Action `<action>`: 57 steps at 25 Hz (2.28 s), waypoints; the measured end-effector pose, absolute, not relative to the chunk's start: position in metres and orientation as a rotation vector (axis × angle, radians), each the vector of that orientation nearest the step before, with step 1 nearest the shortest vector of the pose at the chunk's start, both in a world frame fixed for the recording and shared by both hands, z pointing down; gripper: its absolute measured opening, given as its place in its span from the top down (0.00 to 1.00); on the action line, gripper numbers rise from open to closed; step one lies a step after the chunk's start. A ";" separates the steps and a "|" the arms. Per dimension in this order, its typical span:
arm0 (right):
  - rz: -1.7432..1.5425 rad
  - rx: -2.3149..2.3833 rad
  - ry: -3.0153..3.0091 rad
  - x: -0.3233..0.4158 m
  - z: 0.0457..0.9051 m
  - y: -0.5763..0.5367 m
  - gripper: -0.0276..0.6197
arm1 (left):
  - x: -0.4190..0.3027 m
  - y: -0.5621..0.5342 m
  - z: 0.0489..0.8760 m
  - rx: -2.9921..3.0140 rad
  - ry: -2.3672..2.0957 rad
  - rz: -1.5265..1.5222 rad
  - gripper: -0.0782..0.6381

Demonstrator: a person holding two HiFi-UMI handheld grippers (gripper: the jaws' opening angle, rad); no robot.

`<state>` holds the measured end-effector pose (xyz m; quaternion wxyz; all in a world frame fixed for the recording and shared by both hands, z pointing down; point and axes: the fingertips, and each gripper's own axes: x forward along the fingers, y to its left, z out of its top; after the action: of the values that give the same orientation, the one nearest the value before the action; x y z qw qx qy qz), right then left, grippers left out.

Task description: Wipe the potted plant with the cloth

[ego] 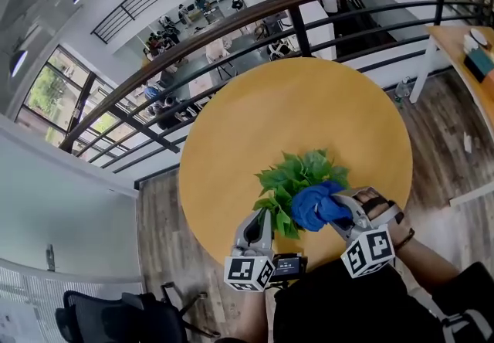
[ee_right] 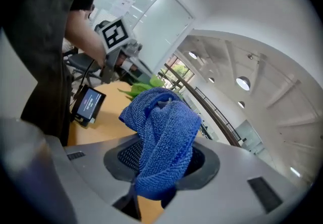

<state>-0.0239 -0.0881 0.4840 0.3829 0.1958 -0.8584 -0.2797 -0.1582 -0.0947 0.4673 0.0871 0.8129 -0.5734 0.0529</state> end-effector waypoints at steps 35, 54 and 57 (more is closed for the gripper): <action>-0.617 0.456 -2.102 -0.006 0.529 -0.073 0.70 | -0.161 -0.093 0.467 2.385 -1.707 0.084 0.89; -0.318 0.687 -2.502 0.028 0.424 -0.100 0.70 | -0.157 -0.095 0.466 2.382 -1.700 0.075 0.89; -0.425 0.647 -2.464 -0.007 0.426 -0.093 0.70 | -0.156 -0.094 0.465 2.387 -1.695 0.072 0.89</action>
<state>-0.0065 -0.0929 0.4262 0.2760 0.2407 -0.9170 -0.1581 -0.1558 -0.0940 0.4655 0.1065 0.8104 -0.5756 0.0246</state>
